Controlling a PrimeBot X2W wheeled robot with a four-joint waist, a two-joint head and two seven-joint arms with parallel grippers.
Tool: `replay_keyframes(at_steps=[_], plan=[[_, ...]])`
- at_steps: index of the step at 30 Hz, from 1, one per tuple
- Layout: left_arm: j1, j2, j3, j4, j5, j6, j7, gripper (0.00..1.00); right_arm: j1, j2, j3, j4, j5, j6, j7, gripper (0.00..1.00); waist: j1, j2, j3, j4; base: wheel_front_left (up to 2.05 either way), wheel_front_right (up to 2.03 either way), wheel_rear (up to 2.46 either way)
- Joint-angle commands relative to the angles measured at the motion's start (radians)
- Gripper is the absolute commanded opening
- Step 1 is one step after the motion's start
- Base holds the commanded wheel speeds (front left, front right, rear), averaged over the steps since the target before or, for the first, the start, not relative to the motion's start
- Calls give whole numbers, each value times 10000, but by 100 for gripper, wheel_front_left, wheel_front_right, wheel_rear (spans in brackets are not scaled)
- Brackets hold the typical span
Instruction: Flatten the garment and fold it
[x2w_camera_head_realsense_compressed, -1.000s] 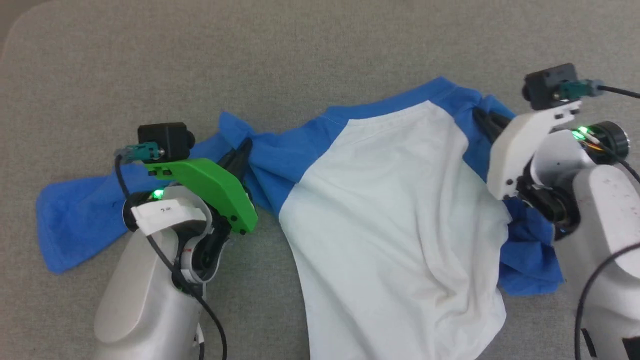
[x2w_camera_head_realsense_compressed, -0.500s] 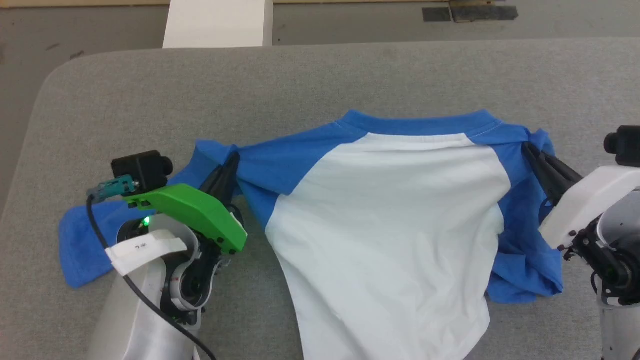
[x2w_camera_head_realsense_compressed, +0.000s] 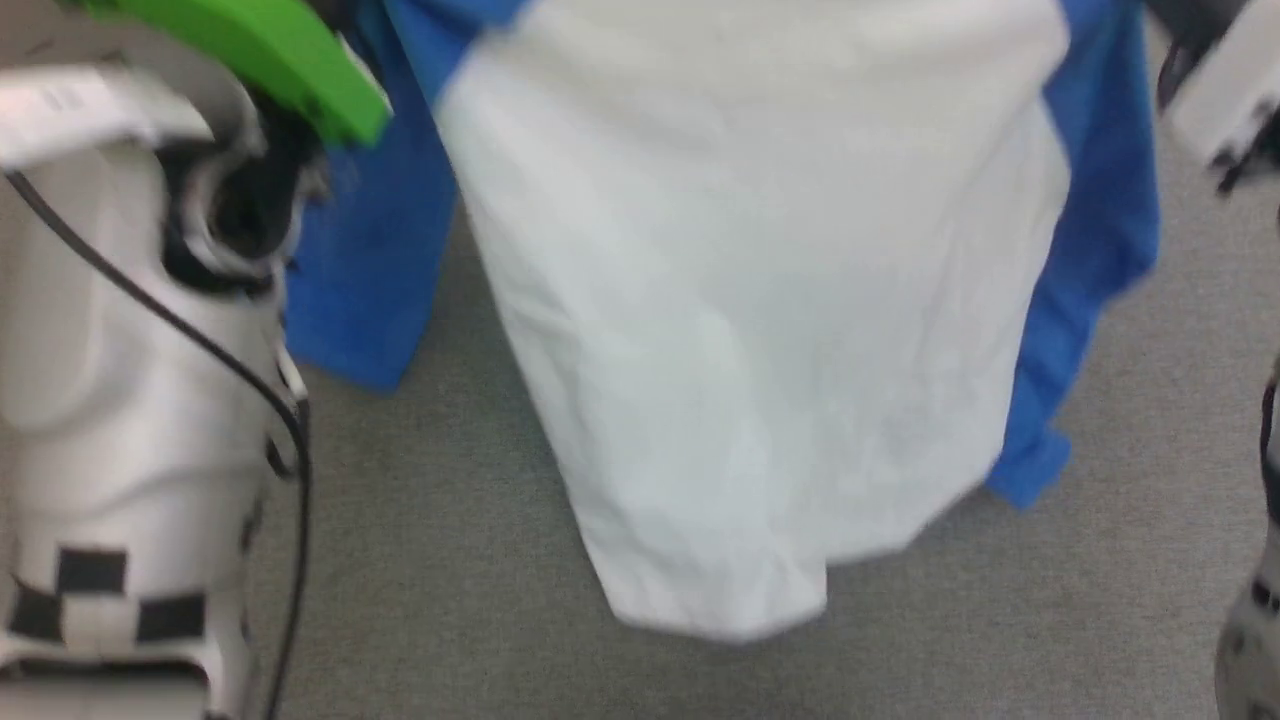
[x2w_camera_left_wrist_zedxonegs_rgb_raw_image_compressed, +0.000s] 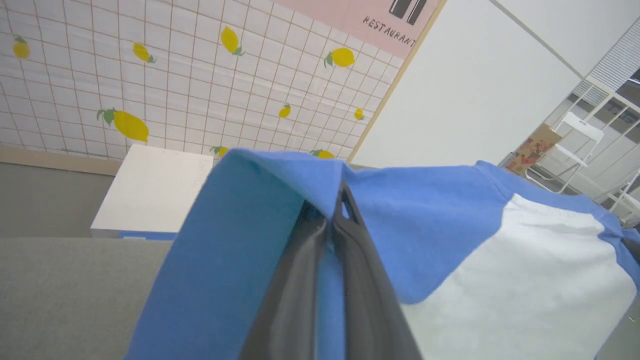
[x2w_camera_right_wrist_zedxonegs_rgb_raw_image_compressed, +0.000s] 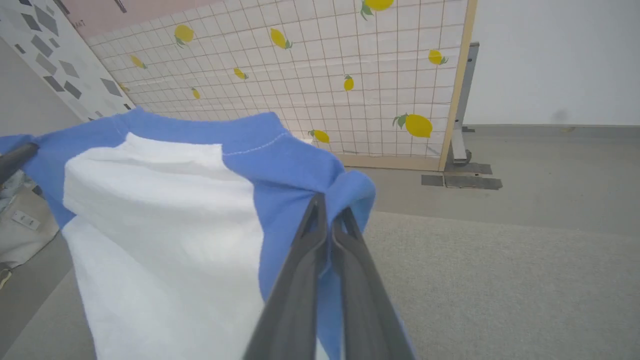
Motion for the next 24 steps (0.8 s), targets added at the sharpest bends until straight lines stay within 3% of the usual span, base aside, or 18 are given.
replay_keyframes(at_steps=[1, 7, 12, 20, 24], plan=[[-751, 265, -47, 285, 366, 48, -14, 0, -772, 134, -60, 317, -275, -15, -64, 0, 0, -1, 776, -255, 0, 0, 0], [-3833, 664, -98, 1568, 1366, 218, -668, 0, -4257, 811, -684, 1990, -1579, -15, -1205, 0, 0, -1, 1926, -463, 0, 0, 0], [-5899, 759, 51, 2275, 1879, 254, -1919, 0, -6526, 1192, -1137, 2979, -2476, -15, -2767, 0, 0, -1, 2609, -560, 0, 0, 0], [-7269, 837, 246, 3064, 2138, -64, -3842, 0, -7905, 1362, -1229, 3802, -2930, -15, -4598, 0, 0, -1, 3407, -491, 0, 0, 0], [-7115, 788, 360, 3590, 1865, -327, -4139, 0, -7773, 1388, -918, 4182, -2695, -15, -4913, 0, 0, -1, 3624, -400, 0, 0, 0]])
